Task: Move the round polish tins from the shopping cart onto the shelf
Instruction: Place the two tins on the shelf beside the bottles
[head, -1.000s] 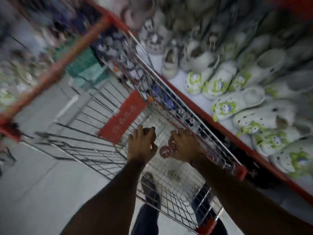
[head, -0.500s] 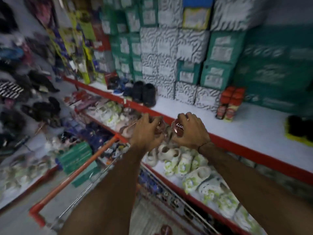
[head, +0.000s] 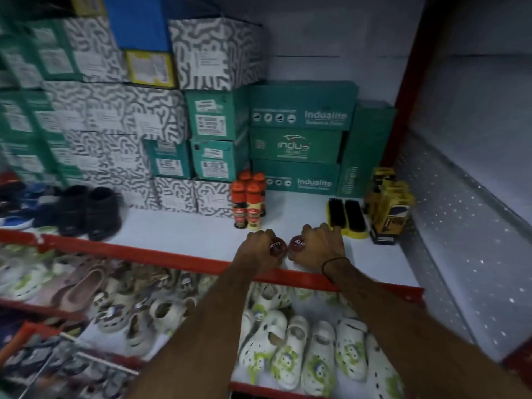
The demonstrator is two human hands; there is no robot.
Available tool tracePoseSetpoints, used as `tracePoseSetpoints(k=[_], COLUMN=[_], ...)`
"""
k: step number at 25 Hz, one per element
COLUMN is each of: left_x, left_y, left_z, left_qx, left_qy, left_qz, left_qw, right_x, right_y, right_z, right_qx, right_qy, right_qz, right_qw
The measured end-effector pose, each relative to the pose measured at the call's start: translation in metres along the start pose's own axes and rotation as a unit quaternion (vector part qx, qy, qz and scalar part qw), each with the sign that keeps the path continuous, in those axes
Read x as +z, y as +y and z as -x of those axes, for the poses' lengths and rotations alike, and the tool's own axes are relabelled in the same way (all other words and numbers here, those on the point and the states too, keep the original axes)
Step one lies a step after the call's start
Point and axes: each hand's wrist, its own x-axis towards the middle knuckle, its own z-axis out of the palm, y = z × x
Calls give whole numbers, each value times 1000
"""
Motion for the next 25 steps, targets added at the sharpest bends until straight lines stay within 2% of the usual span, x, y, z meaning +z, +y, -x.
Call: tracePoseSetpoints(k=[3, 6, 9, 12, 15, 20, 25], left_x=[16, 29, 38, 43, 46, 48, 39], left_y=[6, 10, 15, 15, 13, 11, 17], left_z=[-38, -77, -114, -145, -167, -177, -152], left_qx=[16, 24, 17, -2, -4, -12, -31], left_qy=[1, 34, 63, 67, 63, 58, 50], left_qz=[1, 5, 4, 26, -2, -34, 6], left_qw=[1000, 999, 998, 997, 998, 998, 998], right_x=[10, 20, 29, 37, 40, 43, 30], right_y=[21, 39, 50, 60, 66, 69, 67], right_z=[-25, -61, -98, -125, -141, -148, -132], right_qx=[-21, -35, -38, -42, -44, -47, -25], right_qy=[15, 15, 21, 33, 33, 52, 84], right_qz=[46, 85, 88, 88, 85, 66, 3], right_qw=[999, 996, 995, 995, 995, 995, 996])
